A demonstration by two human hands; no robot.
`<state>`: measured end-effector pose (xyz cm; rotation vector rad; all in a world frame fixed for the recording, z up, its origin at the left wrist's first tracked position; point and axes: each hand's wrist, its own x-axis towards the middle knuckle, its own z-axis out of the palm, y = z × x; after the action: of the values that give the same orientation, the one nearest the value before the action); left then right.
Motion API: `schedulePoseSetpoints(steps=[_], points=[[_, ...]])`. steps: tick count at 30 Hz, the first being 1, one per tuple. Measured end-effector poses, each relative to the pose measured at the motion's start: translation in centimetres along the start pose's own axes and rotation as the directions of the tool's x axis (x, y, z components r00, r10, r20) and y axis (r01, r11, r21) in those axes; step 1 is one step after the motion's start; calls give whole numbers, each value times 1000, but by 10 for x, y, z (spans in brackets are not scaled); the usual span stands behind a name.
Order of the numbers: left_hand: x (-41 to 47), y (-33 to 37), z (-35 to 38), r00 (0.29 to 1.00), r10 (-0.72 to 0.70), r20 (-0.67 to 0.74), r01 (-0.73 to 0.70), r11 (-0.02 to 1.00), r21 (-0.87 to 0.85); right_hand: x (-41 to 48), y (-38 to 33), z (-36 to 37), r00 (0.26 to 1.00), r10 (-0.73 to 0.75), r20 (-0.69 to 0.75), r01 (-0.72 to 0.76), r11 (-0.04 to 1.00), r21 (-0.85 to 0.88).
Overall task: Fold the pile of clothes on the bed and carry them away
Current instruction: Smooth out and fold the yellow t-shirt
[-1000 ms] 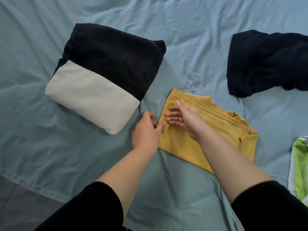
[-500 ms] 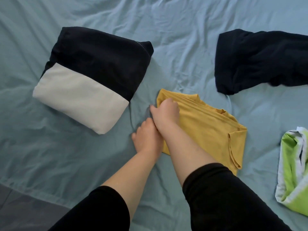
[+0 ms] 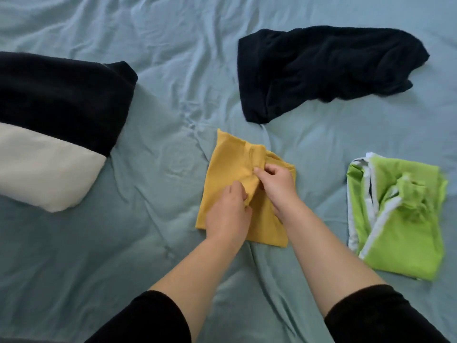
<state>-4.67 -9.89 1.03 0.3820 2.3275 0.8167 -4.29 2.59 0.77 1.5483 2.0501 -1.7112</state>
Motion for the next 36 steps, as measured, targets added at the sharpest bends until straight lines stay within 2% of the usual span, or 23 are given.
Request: schedulePoseSetpoints(steps=[5,13,15,18,20,21,23,24,25,27,29,31,34,36], points=[[-8,33,41,997,61,35,-62,998,27,18,20,-47,998,32,-53,-30,999,23],[-4,49,86,996,59,65,-66,991,114,34,46,-74,994,35,-103,-38,999,-25],[-3,44,92,994,25,104,-38,992,121,36,52,-72,994,49,-93,-52,998,-36],[-1,41,87,966,13,258,-40,994,101,36,53,-74,994,80,-75,-76,996,44],[5,40,73,949,67,307,-76,997,17,32,54,-80,987,24,-157,-20,999,26],[10,39,63,958,132,254,-138,990,7,26,56,-83,970,-65,-236,53,997,-57],[28,31,43,948,317,30,-319,938,135,8,63,-80,889,-322,-325,229,928,-293],[40,27,34,913,404,-53,-381,892,245,0,68,-72,851,-436,-293,300,861,-412],[51,22,28,879,471,-72,-417,833,363,-6,73,-61,830,-513,-219,348,783,-515],[74,14,24,844,530,84,-474,661,582,-14,89,-40,831,-554,-43,384,628,-677],[94,7,30,827,488,280,-533,517,670,-19,113,-29,859,-509,49,359,532,-767],[108,0,36,819,447,360,-561,493,665,-29,142,-30,879,-476,43,316,511,-799],[115,-7,43,812,478,335,-566,508,649,-51,180,-36,865,-498,54,309,445,-841],[107,-13,42,797,510,324,-576,482,660,-65,193,-42,879,-466,100,312,403,-860]])
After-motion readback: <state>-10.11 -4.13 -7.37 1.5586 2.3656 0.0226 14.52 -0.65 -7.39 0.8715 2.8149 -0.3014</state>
